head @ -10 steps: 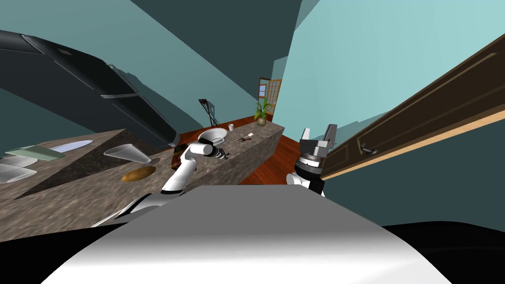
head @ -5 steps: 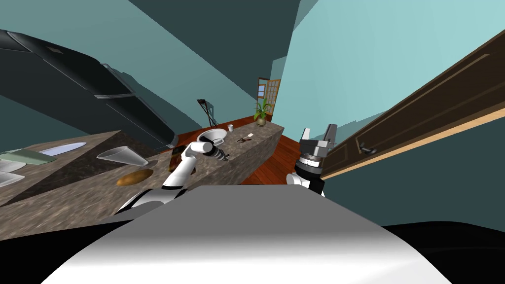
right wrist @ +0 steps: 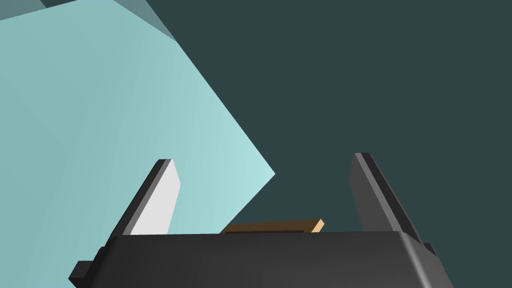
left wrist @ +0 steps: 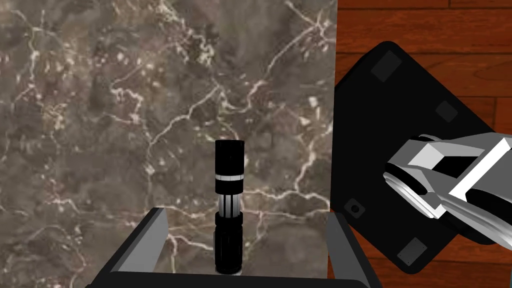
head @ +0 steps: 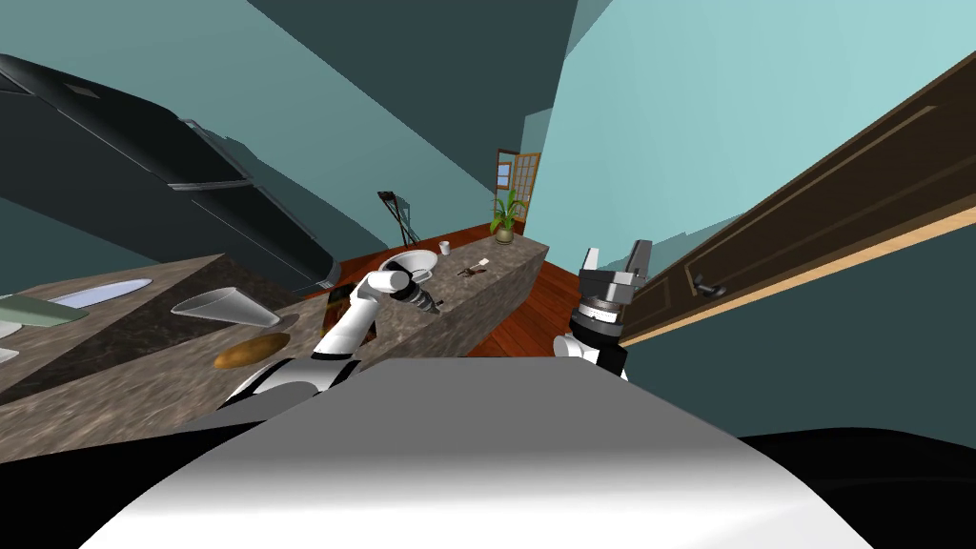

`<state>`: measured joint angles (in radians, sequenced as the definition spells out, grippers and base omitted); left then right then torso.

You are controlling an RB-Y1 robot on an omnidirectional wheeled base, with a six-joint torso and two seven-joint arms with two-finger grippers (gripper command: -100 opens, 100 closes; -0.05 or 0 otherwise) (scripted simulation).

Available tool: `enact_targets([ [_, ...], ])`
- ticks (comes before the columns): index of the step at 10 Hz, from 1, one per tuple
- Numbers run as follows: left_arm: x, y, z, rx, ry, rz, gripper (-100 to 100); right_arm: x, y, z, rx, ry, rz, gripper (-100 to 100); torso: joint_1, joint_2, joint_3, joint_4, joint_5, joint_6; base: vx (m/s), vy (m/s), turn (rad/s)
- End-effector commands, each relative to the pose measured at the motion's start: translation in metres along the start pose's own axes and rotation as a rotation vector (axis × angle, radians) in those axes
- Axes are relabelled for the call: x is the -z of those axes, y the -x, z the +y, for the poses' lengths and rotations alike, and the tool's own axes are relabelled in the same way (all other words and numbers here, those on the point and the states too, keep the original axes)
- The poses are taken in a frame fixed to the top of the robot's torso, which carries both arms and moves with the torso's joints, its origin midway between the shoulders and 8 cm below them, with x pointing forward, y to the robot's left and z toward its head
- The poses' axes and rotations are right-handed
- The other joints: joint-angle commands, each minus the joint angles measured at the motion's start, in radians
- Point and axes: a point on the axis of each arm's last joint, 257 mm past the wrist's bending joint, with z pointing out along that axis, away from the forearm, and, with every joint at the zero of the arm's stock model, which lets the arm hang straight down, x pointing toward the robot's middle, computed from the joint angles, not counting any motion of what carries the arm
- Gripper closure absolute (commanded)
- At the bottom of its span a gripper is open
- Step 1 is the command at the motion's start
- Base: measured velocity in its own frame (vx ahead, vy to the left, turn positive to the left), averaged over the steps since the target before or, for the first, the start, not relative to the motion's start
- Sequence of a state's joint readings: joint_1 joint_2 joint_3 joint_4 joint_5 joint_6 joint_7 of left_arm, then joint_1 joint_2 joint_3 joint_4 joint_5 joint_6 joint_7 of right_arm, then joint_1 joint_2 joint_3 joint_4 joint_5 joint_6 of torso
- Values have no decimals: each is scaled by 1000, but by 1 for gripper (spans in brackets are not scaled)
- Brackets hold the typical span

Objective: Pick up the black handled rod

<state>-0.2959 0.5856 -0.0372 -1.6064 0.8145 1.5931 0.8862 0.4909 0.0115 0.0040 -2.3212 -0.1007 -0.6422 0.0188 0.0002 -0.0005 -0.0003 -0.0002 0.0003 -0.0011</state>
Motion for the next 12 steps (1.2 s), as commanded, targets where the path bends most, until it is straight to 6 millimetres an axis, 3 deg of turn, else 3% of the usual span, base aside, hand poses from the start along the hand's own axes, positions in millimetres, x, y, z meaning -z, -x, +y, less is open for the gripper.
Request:
enact_targets([
  [1,0,0,0,0,0,0,0,0,0,0,0,0,0,0,0,0,0,0,0,0,0,0,0],
  [2,-11,4,-1,4,-2,1,-100,0,0,0,0,0,0,0,0,0,0,0,0,0,7,-9,-29],
  [5,-19,7,0,7,-1,-1,-100,0,0,0,0,0,0,0,-2,0,0,0,0,0,9,-14,-18],
  [6,-20,6,-1,6,-2,0,100,0,0,0,0,0,0,0,-1,0,0,0,0,0,0,0,0],
  [10,-19,6,0,5,-2,1,100,0,0,0,0,0,0,0,0,0,0,0,0,0,0,0,0],
  [11,-19,6,0,5,-2,1,0,0,0,0,0,0,0,0,0,0,0,0,0,0,0,0,0],
  [12,-9,3,-1,3,-1,1,100,0,0,0,0,0,0,0,0,0,0,0,0,0,-7,11,35],
])
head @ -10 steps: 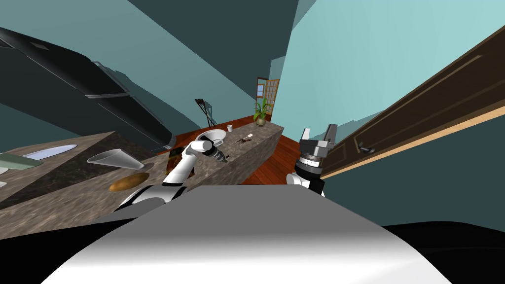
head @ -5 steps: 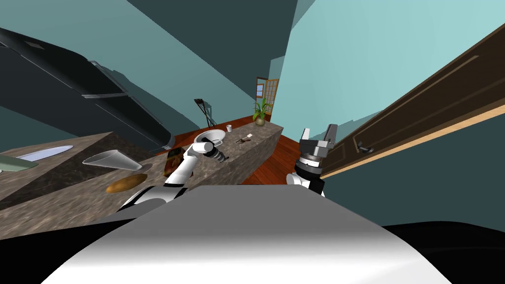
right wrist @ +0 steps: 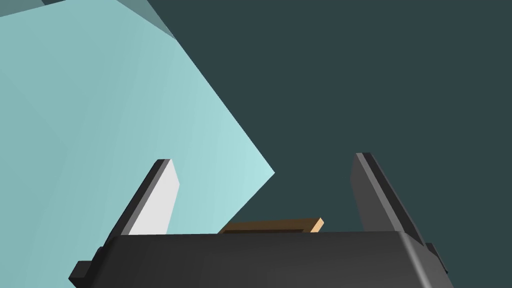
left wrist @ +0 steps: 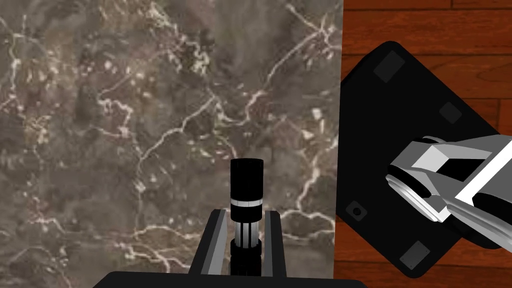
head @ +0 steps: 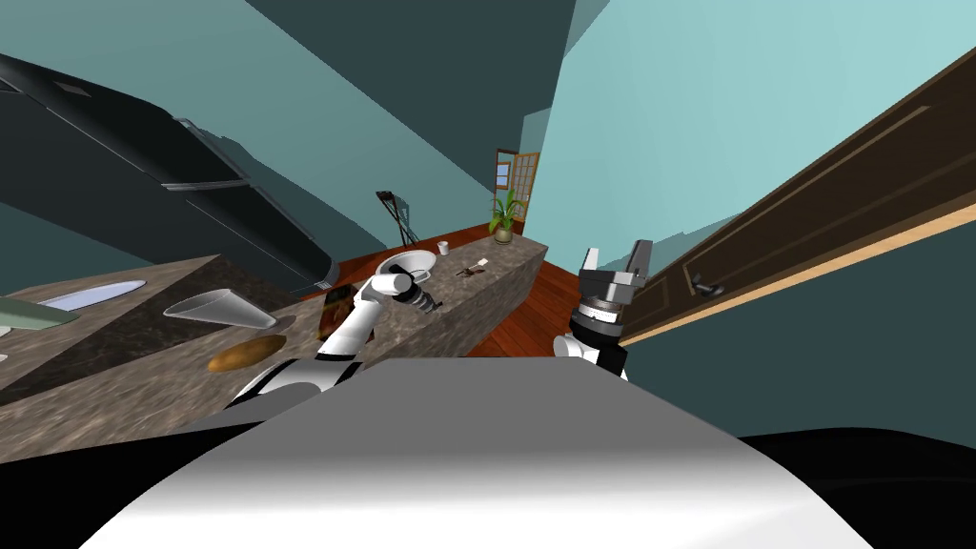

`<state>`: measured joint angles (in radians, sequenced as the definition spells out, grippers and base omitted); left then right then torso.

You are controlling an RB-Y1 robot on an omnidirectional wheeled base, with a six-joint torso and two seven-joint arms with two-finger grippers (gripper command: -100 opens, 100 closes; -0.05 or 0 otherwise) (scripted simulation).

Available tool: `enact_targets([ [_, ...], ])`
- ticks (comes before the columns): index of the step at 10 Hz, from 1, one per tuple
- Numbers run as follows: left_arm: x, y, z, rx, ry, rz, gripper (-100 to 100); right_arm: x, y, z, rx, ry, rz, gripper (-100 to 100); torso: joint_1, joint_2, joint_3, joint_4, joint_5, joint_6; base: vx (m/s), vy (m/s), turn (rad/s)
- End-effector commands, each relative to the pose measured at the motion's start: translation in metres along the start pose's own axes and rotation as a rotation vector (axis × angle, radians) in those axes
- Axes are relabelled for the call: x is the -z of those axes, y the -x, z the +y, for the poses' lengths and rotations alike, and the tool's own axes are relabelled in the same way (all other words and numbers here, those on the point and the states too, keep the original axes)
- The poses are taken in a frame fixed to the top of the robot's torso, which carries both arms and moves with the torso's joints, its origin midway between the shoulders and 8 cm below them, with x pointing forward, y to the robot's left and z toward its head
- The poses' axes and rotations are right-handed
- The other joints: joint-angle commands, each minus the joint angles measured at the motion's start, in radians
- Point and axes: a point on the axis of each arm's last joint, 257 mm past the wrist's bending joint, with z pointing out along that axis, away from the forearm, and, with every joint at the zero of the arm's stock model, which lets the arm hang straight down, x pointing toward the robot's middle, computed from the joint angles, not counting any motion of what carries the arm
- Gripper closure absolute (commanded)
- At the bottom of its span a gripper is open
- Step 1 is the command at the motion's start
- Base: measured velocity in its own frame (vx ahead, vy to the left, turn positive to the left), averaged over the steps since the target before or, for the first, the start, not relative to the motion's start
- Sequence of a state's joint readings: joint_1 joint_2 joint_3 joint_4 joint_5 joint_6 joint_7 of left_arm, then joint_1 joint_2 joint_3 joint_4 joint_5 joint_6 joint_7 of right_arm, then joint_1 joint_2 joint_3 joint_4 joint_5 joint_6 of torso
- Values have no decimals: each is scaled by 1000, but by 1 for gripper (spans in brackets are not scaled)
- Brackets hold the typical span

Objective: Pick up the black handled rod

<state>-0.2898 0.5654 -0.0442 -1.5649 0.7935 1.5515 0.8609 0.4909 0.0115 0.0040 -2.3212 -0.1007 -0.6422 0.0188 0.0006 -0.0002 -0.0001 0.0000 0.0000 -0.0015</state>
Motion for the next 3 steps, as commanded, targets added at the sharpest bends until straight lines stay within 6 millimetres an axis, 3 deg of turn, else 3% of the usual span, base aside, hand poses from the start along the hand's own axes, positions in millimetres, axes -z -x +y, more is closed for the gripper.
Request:
enact_targets([
  [1,10,-2,0,-1,2,-2,100,0,0,0,0,0,0,0,0,0,0,0,0,0,-10,18,33],
  [2,7,-2,0,-2,0,0,100,0,0,0,0,0,0,0,0,1,0,0,0,0,-3,9,5],
  [3,8,-2,0,-1,1,-1,0,0,0,0,0,0,0,0,0,0,0,0,0,0,0,0,0],
])
